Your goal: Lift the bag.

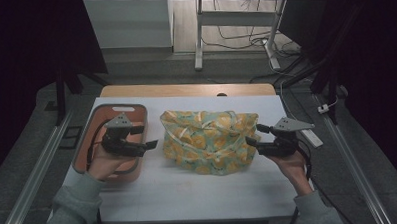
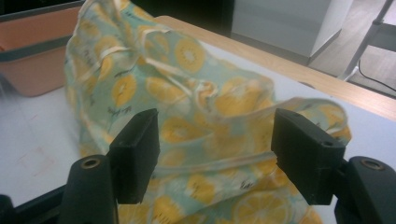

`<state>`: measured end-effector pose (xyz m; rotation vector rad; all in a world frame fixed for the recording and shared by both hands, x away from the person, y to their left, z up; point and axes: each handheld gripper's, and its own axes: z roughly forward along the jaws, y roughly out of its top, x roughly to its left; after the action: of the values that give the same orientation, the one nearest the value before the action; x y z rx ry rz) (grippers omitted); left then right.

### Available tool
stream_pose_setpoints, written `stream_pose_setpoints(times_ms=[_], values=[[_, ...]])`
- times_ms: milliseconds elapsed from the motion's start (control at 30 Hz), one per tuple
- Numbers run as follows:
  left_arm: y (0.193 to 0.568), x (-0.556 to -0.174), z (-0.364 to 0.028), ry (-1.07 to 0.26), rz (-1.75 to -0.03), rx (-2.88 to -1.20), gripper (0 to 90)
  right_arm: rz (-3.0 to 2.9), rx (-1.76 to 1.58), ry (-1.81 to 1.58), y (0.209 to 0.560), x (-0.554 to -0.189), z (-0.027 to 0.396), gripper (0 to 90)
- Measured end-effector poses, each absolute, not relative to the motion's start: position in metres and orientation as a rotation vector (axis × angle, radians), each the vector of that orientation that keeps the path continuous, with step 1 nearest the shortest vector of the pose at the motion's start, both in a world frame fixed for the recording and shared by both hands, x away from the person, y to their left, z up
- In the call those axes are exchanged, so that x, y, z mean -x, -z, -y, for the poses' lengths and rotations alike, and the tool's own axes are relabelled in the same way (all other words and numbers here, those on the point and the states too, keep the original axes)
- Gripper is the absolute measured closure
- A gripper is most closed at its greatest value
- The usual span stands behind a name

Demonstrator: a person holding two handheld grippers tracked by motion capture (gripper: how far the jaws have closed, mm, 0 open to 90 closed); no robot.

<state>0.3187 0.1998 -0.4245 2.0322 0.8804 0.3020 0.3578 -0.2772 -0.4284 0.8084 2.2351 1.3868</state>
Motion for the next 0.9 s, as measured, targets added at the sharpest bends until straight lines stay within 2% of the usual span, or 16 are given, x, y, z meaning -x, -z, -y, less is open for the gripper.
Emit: stream_pose_setpoints(times_ms=[467, 900], values=[[0.452, -0.283, -0.207, -0.308, -0.888, -2.046, 23.9, -2.24, -0.798, -1.389, 0.456, -0.323, 0.29, 31.9], [0.462, -0.268, -0.214, -0.309, -0.908, -2.035, 24.0, -2.235, -0.805, -1.381, 0.469, -0.315, 0.302, 33.2]])
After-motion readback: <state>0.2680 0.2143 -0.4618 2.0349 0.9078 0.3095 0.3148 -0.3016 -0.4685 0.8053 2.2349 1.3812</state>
